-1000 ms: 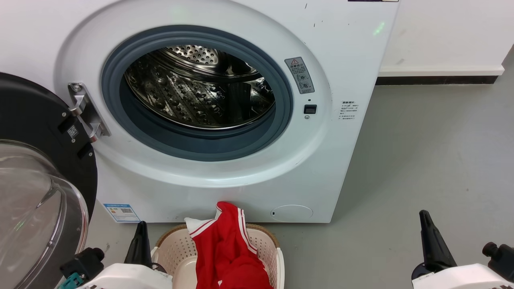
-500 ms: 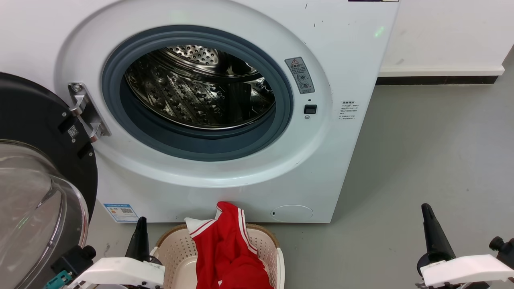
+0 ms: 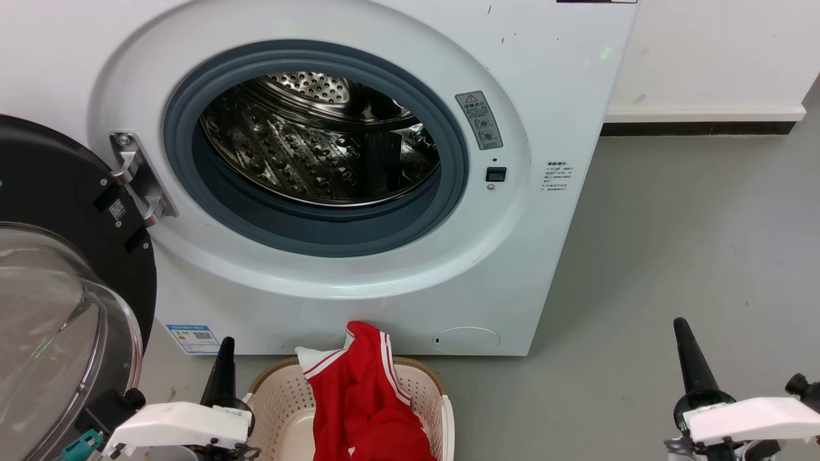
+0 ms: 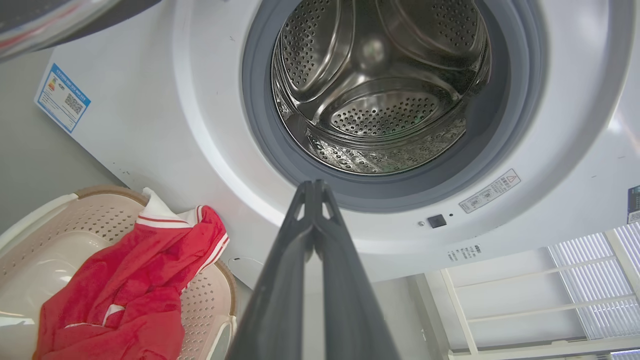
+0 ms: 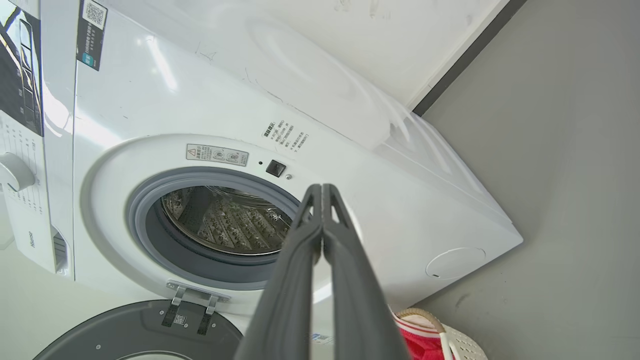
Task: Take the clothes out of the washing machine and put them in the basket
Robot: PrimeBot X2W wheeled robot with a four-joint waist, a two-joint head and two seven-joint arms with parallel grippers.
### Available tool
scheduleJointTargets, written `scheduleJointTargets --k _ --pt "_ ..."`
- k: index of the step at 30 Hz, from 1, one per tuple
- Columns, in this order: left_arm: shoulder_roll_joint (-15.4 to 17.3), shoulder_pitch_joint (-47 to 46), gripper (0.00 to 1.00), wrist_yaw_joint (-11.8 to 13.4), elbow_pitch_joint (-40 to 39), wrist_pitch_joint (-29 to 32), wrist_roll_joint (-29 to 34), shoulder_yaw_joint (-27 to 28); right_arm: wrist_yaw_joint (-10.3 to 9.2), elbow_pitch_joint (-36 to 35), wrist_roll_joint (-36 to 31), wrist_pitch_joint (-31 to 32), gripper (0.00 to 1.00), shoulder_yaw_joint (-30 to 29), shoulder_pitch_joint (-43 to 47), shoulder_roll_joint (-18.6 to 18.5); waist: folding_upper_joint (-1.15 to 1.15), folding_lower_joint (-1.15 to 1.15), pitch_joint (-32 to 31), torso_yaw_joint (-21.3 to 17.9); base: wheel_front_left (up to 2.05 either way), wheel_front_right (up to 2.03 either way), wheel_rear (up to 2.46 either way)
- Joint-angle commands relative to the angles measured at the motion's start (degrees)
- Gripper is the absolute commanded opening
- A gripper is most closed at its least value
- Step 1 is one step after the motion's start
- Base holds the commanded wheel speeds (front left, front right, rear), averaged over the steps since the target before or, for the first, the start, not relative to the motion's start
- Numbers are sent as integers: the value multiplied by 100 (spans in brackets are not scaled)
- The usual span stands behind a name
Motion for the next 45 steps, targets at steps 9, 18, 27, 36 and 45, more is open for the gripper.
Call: scheduleJointTargets --k 9,18,27,36,45 --pt "-2 -192 0 -107 8 157 -636 75 1 50 632 152 0 -55 -247 -40 0 0 -1 7 0 0 0" --pt "-4 -258 0 -175 51 285 -1167 127 1 121 1149 283 0 -95 -332 -36 0 0 -2 13 0 0 0" --pt "-6 -318 0 -242 89 404 -1666 174 1 192 1632 413 0 -139 -410 -29 0 0 -3 20 0 0 0" --pt "-8 -384 0 -308 128 517 -2130 212 1 257 2077 533 0 -182 -481 -19 0 0 -5 26 0 0 0" --pt "-10 -420 0 -366 164 624 -2553 252 1 310 2483 648 0 -227 -574 -6 0 0 -6 33 0 0 0"
